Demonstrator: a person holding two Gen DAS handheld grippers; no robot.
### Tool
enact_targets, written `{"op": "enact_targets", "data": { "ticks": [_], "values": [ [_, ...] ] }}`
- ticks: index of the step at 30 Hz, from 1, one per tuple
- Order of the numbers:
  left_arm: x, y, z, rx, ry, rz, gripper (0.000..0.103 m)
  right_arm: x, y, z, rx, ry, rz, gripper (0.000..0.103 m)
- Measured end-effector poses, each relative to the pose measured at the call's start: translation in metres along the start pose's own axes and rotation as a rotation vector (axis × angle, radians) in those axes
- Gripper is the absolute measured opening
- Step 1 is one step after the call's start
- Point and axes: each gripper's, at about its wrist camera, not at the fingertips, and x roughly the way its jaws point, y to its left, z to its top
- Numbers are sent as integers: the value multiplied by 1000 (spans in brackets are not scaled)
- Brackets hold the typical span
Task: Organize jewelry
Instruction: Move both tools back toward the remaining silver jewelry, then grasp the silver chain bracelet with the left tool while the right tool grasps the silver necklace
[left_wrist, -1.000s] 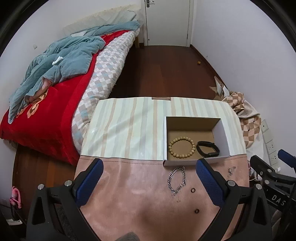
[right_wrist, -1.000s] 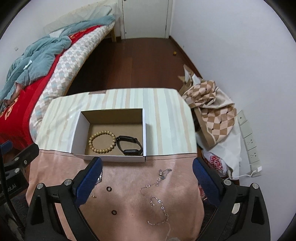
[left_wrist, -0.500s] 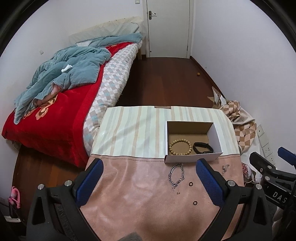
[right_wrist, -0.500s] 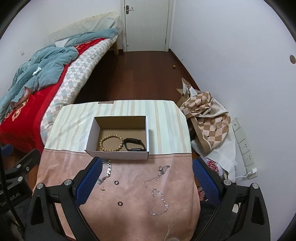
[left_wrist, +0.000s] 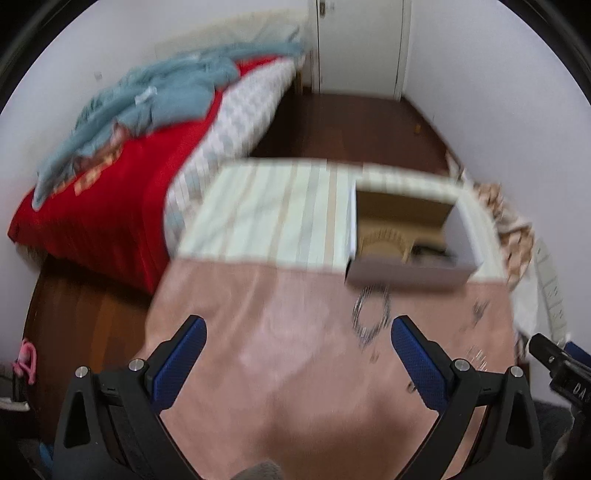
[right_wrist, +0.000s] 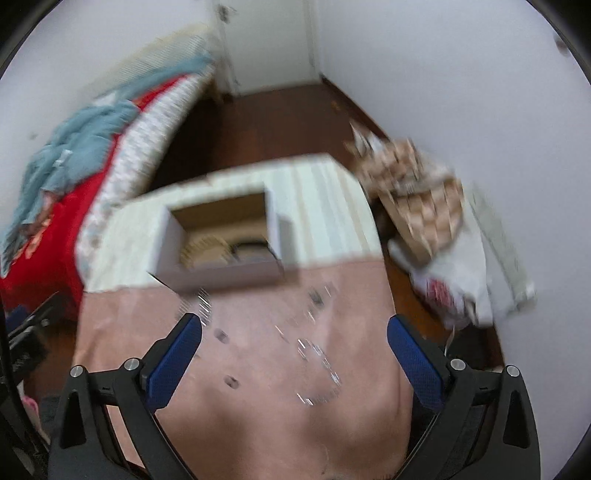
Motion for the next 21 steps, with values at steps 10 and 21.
{"op": "enact_targets", "data": {
  "ticks": [10, 21],
  "values": [
    [59, -12, -43, 55, 136, 41, 102, 105, -54, -69, 114, 221, -14, 67],
    [78, -11, -42, 53, 171, 41, 102, 110, -18, -76, -35, 98, -59, 5]
  ]
}}
